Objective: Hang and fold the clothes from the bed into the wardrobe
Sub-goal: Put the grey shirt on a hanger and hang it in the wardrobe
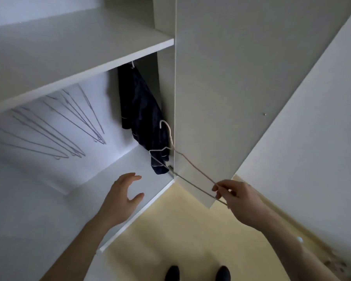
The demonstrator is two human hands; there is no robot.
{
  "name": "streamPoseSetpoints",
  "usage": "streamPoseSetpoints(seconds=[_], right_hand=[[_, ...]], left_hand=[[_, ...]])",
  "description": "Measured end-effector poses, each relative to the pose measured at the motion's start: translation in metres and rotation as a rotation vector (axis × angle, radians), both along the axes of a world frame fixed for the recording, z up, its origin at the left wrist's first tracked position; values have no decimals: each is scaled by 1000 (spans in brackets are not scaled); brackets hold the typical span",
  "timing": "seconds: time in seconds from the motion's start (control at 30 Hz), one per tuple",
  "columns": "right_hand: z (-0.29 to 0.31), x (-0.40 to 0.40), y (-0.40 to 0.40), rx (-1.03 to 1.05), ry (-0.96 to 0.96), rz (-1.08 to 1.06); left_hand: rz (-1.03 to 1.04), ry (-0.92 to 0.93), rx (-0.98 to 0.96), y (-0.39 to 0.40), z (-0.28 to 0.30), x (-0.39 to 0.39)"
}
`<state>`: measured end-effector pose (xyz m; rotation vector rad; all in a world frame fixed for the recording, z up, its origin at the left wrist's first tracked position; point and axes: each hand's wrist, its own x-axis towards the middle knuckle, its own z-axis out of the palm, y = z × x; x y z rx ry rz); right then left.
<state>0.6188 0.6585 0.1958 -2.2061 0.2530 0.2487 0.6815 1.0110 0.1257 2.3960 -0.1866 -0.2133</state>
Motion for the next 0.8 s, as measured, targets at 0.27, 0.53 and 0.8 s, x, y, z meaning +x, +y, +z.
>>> streamPoseSetpoints(seconds=[0.27,0.53,0.8], right_hand=[[10,-147,-84,-10,16,-164],[3,-334,-186,71,-19,-427],[-21,-548,-293,-80,66,-782]], left_hand=[[-198,41,25,-84,-2,-3],[-457,16,107,-257,0,-68],[-573,146,-88,-436,0,-229]])
